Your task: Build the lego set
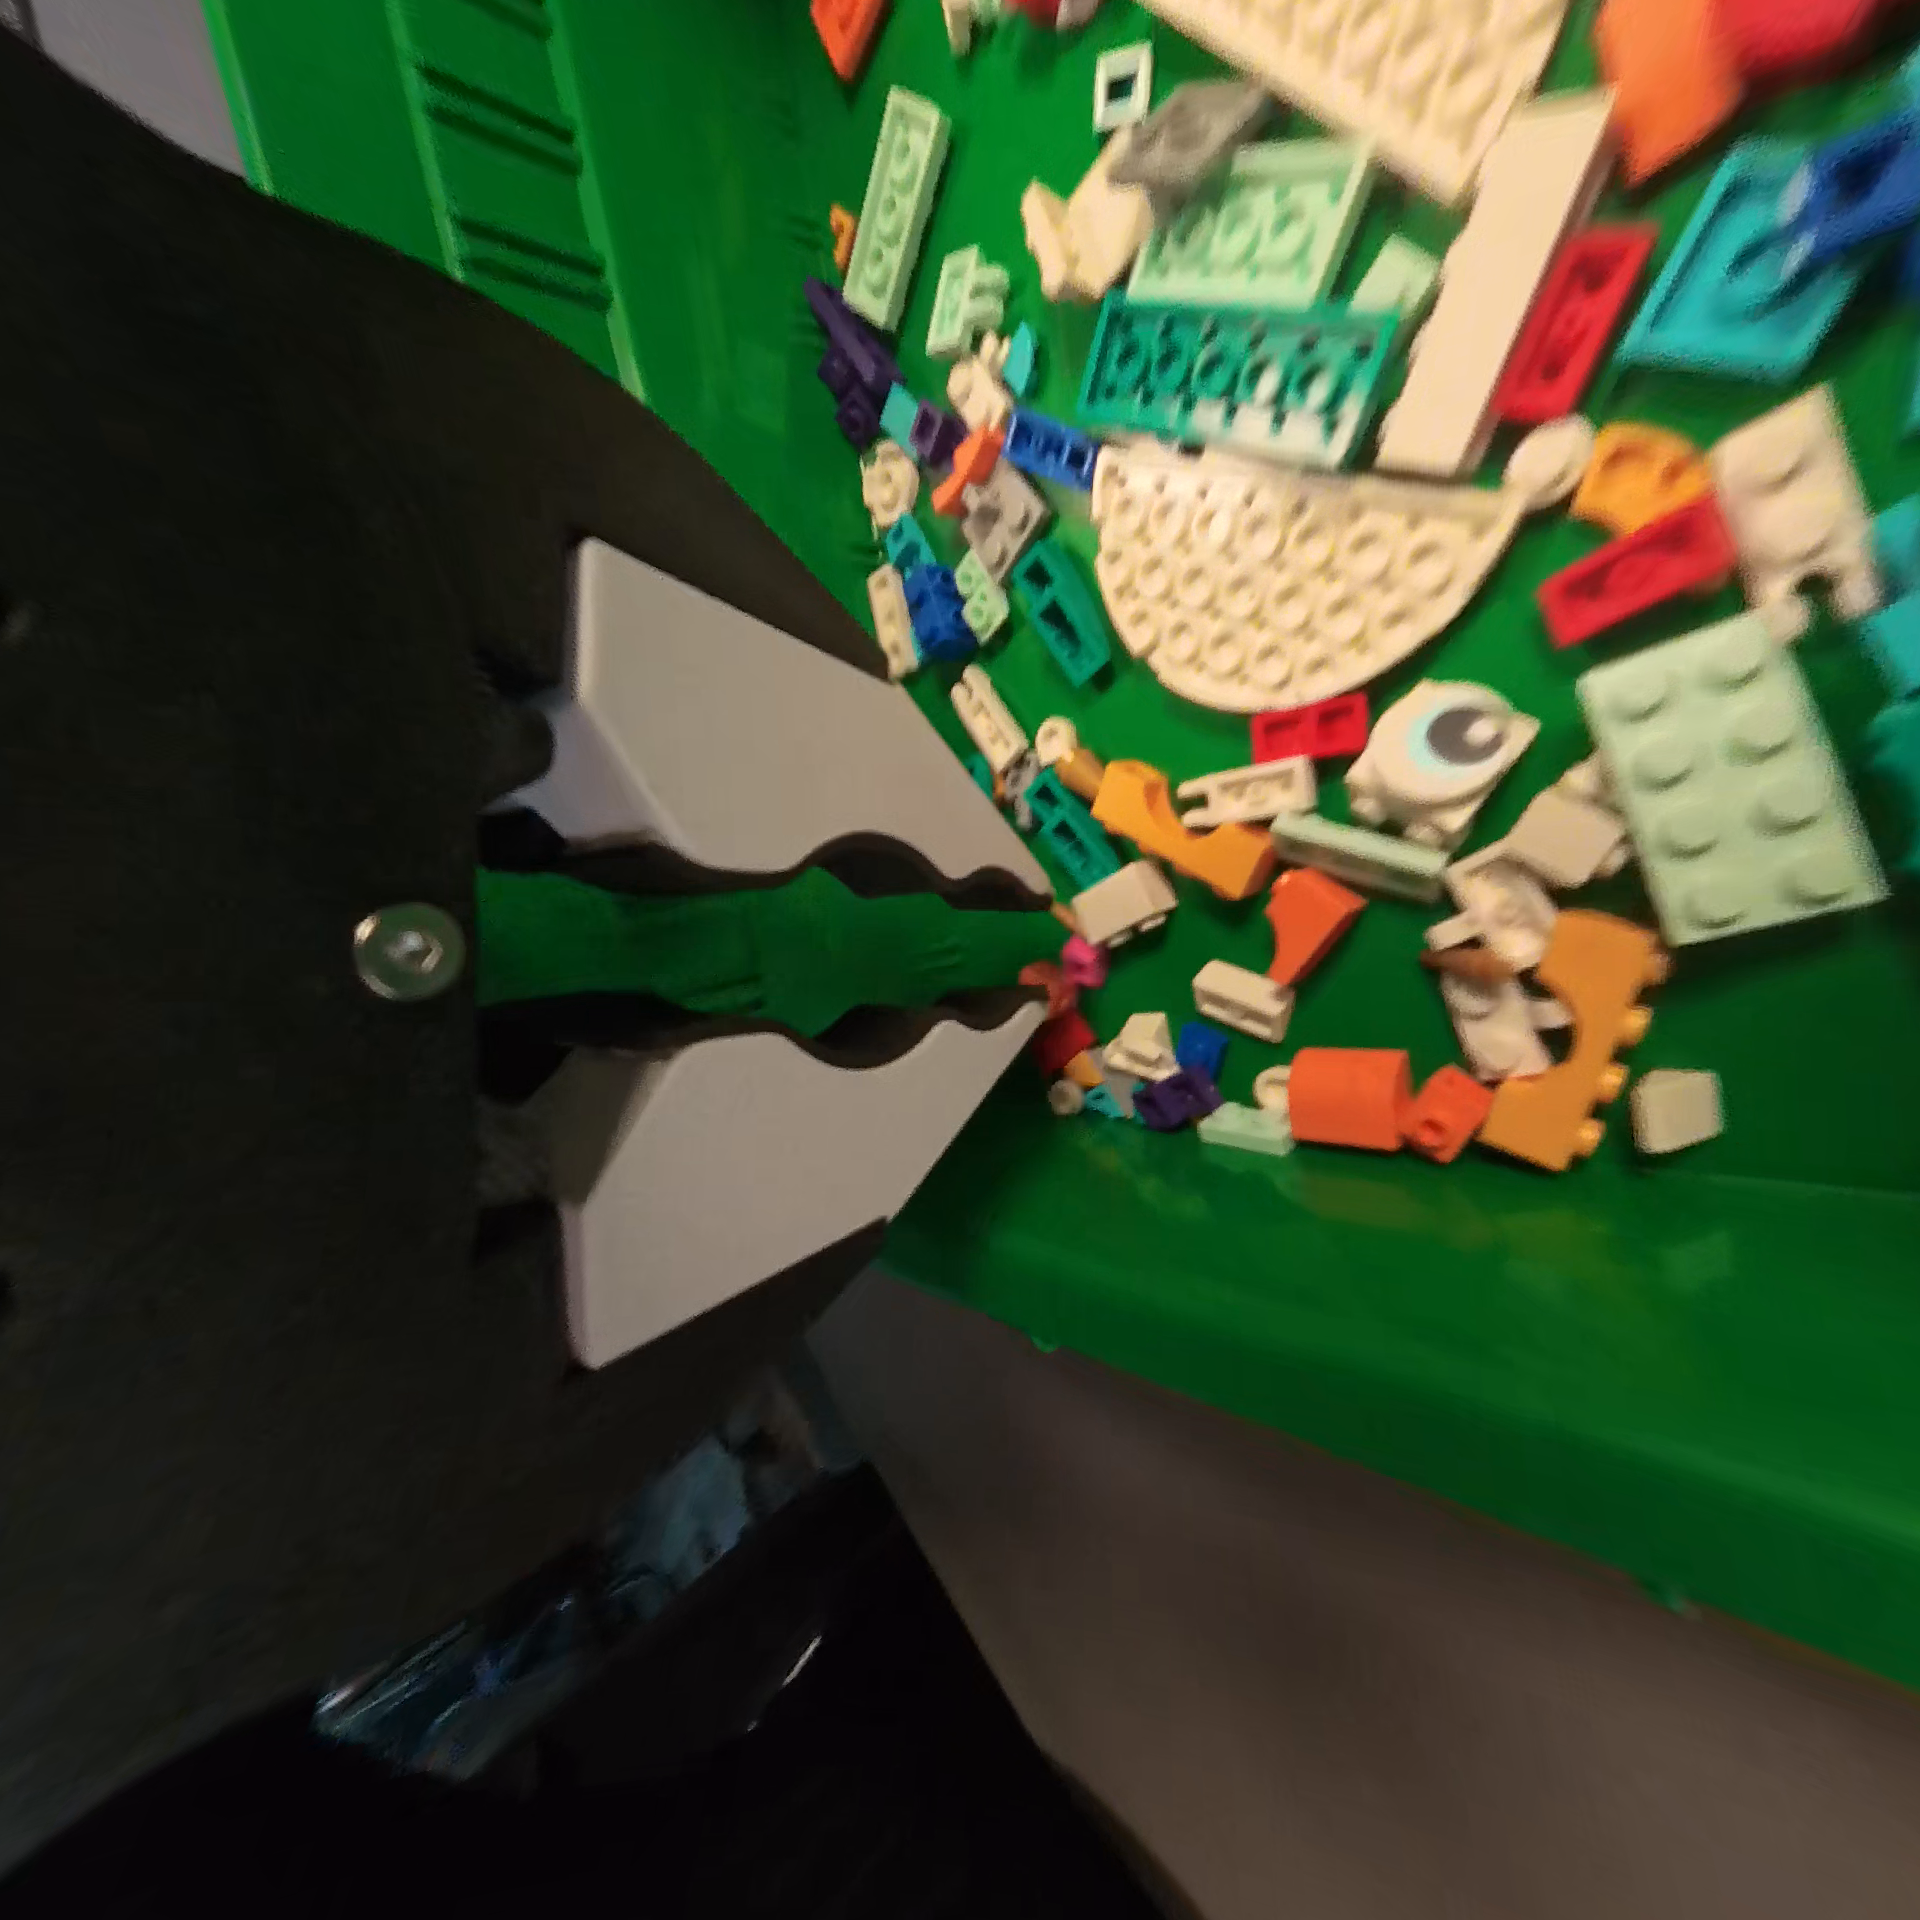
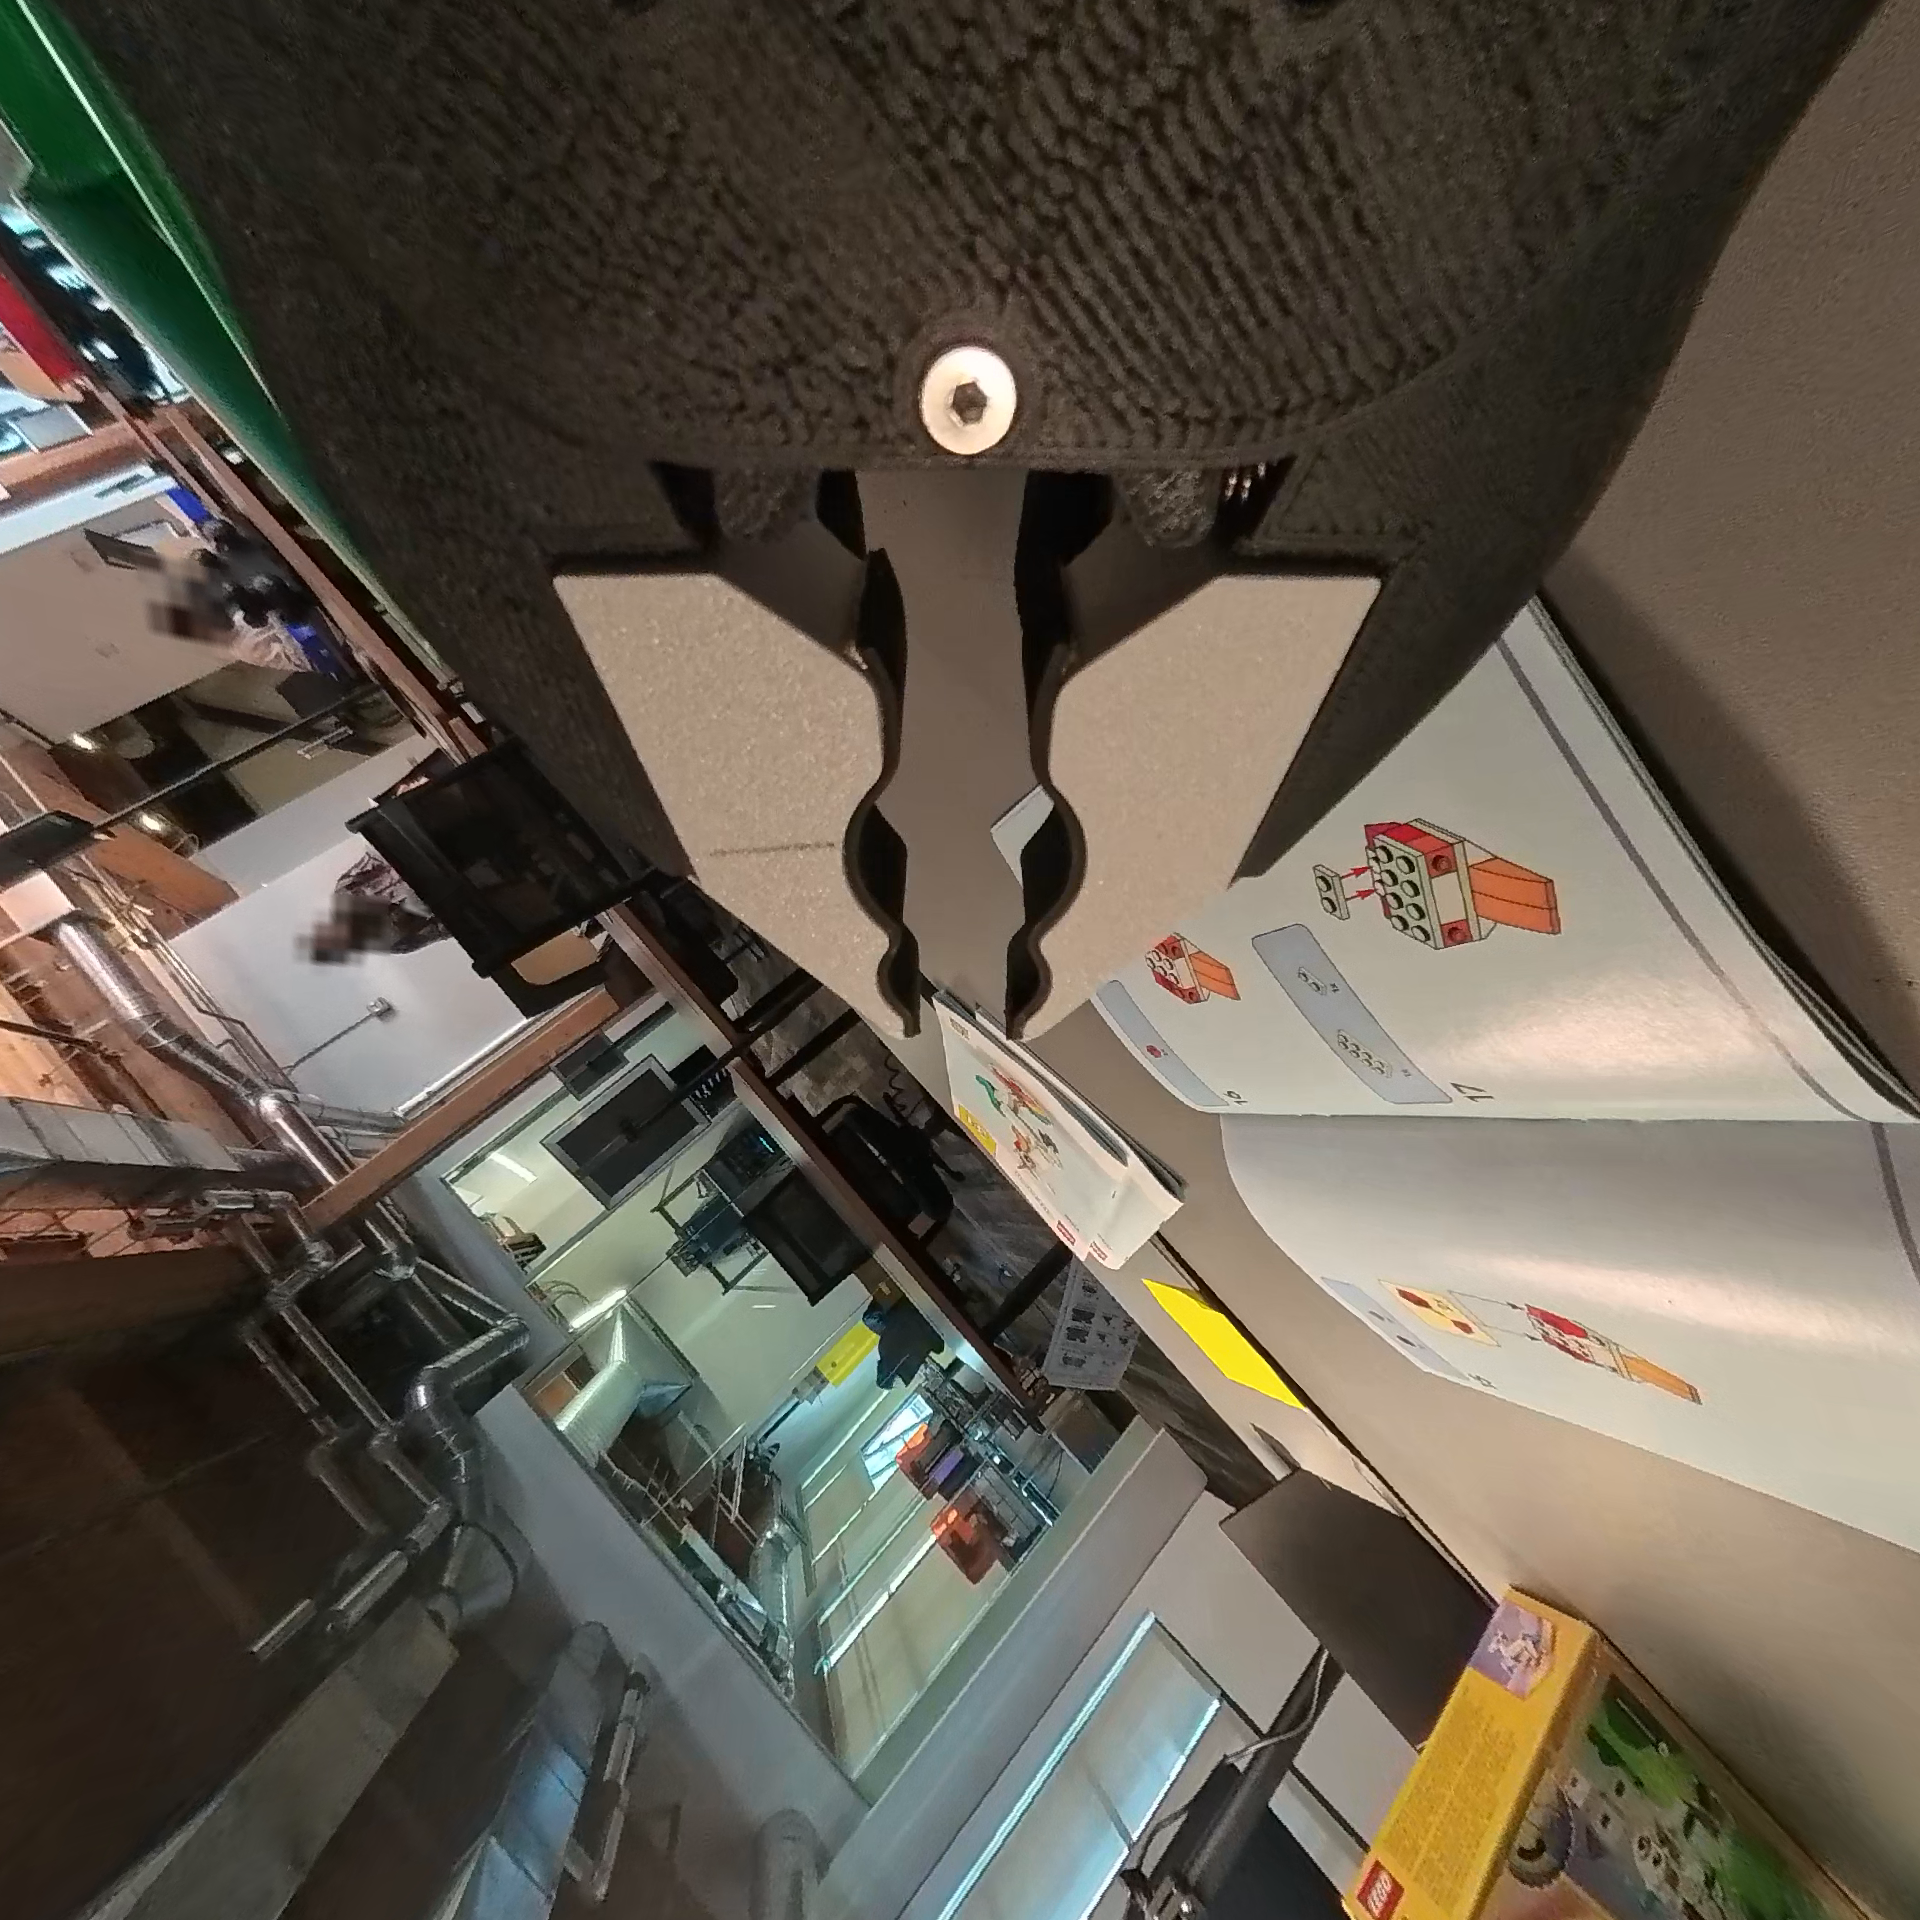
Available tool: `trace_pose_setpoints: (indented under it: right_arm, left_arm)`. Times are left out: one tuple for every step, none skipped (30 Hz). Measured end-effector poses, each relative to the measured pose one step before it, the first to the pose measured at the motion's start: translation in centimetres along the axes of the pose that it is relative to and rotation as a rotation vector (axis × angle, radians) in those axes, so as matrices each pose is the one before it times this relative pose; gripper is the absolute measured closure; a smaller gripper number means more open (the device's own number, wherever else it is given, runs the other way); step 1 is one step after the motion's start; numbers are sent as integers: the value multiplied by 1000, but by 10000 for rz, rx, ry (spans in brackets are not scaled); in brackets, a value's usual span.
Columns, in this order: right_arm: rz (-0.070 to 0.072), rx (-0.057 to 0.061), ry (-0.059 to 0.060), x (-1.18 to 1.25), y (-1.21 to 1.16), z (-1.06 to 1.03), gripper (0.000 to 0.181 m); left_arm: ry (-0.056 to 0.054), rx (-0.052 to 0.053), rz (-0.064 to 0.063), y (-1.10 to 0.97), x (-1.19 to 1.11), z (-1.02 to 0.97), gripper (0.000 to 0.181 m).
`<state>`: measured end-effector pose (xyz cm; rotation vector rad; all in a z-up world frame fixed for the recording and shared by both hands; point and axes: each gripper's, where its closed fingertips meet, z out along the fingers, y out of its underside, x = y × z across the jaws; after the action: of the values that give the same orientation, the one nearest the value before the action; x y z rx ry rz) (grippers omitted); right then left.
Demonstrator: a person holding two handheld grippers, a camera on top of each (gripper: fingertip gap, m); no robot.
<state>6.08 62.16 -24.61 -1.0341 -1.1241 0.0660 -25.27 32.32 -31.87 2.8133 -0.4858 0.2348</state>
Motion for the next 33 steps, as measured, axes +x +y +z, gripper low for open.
trace_pose_setpoints:
  right_arm:
    - [-4, -1, 1, -2, 8, -1, 167]
    - [-5, -7, 0, -2, 6, 3, 167]
    - [-6, -12, 2, -4, 21, 13, 167]
    - [-9, -14, 8, 6, 23, 12, 167]
    - [-12, -20, 8, 8, 32, 7, 167]
    - [-18, -31, 9, -10, 52, 14, 167]
    - [-24, -40, 9, 2, 59, 22, 167]
    - [-32, -49, 1, -27, 78, 44, 167]
    - [-43, -58, -2, -41, 86, 38, 167]
    - [-56, -64, 5, -34, 97, 56, 167]
    - [-71, -70, 15, -31, 96, 45, 166]
    - [-93, -77, 38, 6, 93, 40, 167]
    - [-127, -63, 104, 91, 51, 15, 167]
    - [-179, -43, 243, 295, -28, -39, 166]
    - [-206, -32, 317, 412, -91, -87, 165]
    - [-165, -37, 165, 165, -75, -49, 164]
    - [-150, -66, 33, -57, 3, 26, 162]
    - [-167, -103, 22, -82, 76, 60, 161]
    - [-153, -130, -26, -168, 150, 95, 160]
    - [-141, -142, -79, -244, 190, 130, 160]
    - [-140, -137, -69, -223, 183, 114, 160]
    - [-119, -119, -66, -211, 146, 109, 160]
    - [-92, -105, -71, -202, 135, 108, 160]
    - [-74, -105, -50, -148, 150, 105, 160]
    - [-54, -102, -34, -114, 145, 94, 160]
    - [-36, -92, -24, -67, 144, 83, 160]
    - [-22, -81, -8, -45, 122, 77, 160]
    - [-16, -69, 0, -14, 108, 58, 160]
    - [-18, -60, 3, -15, 103, 37, 160]
    - [-20, -49, 5, -7, 77, 37, 160]
    - [-21, -34, 5, -17, 40, 24, 160]
    - [-17, -24, -3, -23, 39, 19, 160]
    - [-14, -18, -10, -25, 27, 9, 160]
  left_arm:
    - [-214, 403, 38, -673, -394, -395, 169]
    - [-209, 451, 85, -793, -416, -411, 169]
    - [-197, 477, 118, -834, -406, -366, 168]
    - [-114, 455, 124, -801, -282, -299, 168]
    - [26, 400, 141, -691, -64, -205, 168]
    - [156, 369, 160, -644, 144, -123, 168]
    - [221, 365, 208, -633, 261, -73, 168]
    - [178, 403, 188, -675, 212, -54, 168]
    - [176, 370, 122, -638, 195, -41, 168]
    - [229, 398, 216, -701, 307, -57, 168]
    - [157, 433, 270, -751, 240, -95, 168]
    - [36, 325, 195, -606, 22, -99, 169]
    - [-18, 214, 189, -453, -86, -71, 170]
    - [-41, 217, 262, -443, -123, -39, 172]
    - [13, 162, 255, -312, -71, 31, 173]
    - [173, 54, 196, -140, 141, 123, 173]
    - [304, 35, 196, -90, 311, 185, 174]
    - [416, 83, 301, -119, 509, 200, 174]
    - [460, 139, 386, -127, 639, 152, 175]
    - [400, 56, 385, 10, 604, 89, 175]
    - [266, -73, 347, 209, 424, 52, 176]
    - [47, -156, 309, 337, 132, 31, 176]
    - [-153, -113, 322, 260, -153, 40, 176]
    - [-48, -102, 328, 252, 10, 67, 176]
    - [134, -159, 213, 311, 239, 137, 176]
    - [249, -173, 86, 290, 363, 184, 176]
    - [310, -158, 86, 249, 441, 235, 175]
    - [234, -128, 77, 229, 309, 265, 174]
    - [82, -205, 18, 316, 39, 265, 174]
    - [52, -251, 38, 395, -4, 251, 173]
    - [76, -172, 60, 301, 67, 208, 172]
    - [27, -99, 41, 187, -4, 133, 171]
    - [-7, -64, 18, 120, -35, 63, 169]
